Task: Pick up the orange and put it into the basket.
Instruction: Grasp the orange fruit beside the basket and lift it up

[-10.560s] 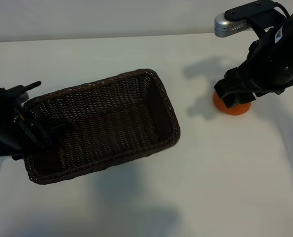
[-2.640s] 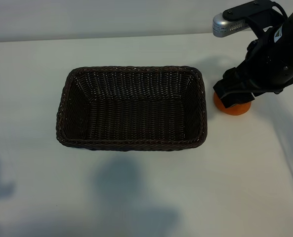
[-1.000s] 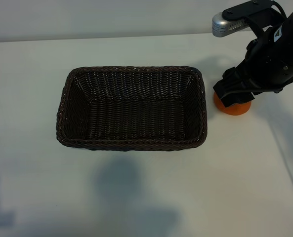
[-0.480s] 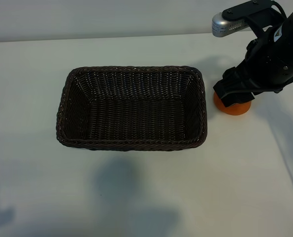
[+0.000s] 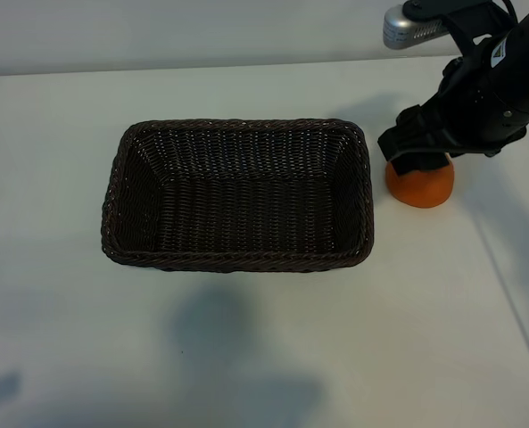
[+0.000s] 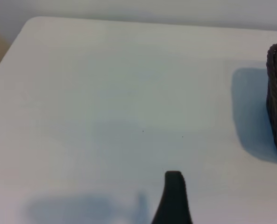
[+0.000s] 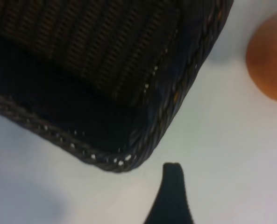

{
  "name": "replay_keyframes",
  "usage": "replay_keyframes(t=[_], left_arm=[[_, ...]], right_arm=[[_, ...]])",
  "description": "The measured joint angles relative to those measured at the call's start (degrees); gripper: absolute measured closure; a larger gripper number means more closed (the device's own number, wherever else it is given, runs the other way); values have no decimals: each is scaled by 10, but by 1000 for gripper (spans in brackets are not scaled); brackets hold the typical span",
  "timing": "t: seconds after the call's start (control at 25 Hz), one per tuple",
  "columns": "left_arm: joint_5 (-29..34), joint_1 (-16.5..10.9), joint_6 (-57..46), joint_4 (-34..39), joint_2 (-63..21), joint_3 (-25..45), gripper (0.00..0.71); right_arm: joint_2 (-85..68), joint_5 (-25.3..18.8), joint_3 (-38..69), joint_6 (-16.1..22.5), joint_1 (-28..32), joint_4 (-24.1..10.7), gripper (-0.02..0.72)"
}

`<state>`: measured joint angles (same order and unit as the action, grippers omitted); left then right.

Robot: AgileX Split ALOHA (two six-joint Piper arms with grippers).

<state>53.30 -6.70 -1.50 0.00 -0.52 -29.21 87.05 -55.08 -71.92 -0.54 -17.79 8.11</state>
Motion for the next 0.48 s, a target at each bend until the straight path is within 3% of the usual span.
replay_keyframes(t=[0.48], left_arm=[[-26, 0, 1, 10, 0, 10, 117]], right_arm=[[0, 13, 0, 1, 0, -2, 133]])
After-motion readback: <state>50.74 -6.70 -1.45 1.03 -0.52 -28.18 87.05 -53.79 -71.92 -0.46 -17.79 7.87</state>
